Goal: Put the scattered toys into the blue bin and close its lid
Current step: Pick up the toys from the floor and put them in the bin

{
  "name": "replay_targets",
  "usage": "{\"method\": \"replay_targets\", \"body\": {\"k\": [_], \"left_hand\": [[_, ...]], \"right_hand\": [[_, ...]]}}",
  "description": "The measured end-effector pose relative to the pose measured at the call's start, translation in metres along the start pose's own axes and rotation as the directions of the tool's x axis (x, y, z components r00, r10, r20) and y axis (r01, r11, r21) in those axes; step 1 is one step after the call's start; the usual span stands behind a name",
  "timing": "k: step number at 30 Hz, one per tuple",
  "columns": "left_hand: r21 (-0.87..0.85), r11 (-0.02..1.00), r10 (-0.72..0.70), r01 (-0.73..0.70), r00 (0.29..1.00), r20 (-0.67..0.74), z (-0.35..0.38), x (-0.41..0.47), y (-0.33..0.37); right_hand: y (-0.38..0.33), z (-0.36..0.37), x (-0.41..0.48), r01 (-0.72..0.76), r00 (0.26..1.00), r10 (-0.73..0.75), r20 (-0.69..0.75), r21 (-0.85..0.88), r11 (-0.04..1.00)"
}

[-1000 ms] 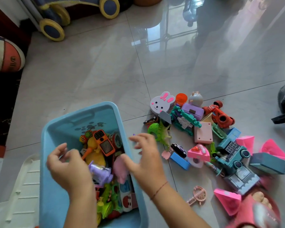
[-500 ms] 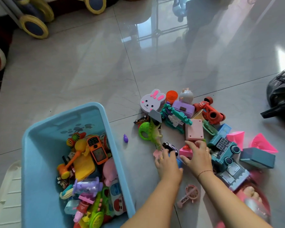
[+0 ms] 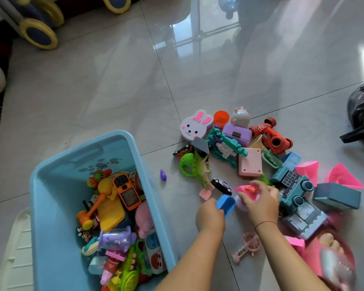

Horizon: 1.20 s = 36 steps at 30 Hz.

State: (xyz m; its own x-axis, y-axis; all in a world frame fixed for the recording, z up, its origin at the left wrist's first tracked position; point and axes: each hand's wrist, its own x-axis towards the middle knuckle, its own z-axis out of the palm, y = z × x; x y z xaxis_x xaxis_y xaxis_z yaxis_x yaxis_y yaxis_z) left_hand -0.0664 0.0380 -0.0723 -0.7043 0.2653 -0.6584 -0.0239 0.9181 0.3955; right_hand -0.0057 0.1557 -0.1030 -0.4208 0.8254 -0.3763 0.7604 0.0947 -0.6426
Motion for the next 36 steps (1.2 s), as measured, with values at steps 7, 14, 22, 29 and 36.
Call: {"method": "replay_targets", "body": {"k": [7,14,22,29,36], "left_hand": [[-0.504,0.786,-0.114,-0.359,0.716,-0.688,-0.109,-0.072,0.004],[-0.612,0.788,-0.543,-0.075,0.385,-0.746,-0.188,-0.067,-0.108],[-0.645,0.763,-0.519,-0.031,0.566,-0.641,-0.187,-0.061,-0.136],[-0.678,0.732,-0.490,-0.062,0.644,-0.588,-0.191,-0.069,-0.119],[-0.347,0.820,-0.013,-0.454,0.593,-0.805,-0.137,-0.081,-0.012]], "right_hand": [[-0.117,-0.019,-0.061,0.265,0.963,-0.258,-0.073,0.415,0.871],[-0.193,0.020,-0.156,0.526,0.681,-0.693,0.238,0.500,0.688],[-0.184,0.057,-0.177,0.685,0.547,-0.764,0.343,0.341,0.644],[-0.161,0.039,-0.139,0.636,0.662,-0.681,0.312,0.246,0.731],[-0.055,0.009,-0.050,0.412,0.902,-0.398,0.167,-0.054,0.910]]}}
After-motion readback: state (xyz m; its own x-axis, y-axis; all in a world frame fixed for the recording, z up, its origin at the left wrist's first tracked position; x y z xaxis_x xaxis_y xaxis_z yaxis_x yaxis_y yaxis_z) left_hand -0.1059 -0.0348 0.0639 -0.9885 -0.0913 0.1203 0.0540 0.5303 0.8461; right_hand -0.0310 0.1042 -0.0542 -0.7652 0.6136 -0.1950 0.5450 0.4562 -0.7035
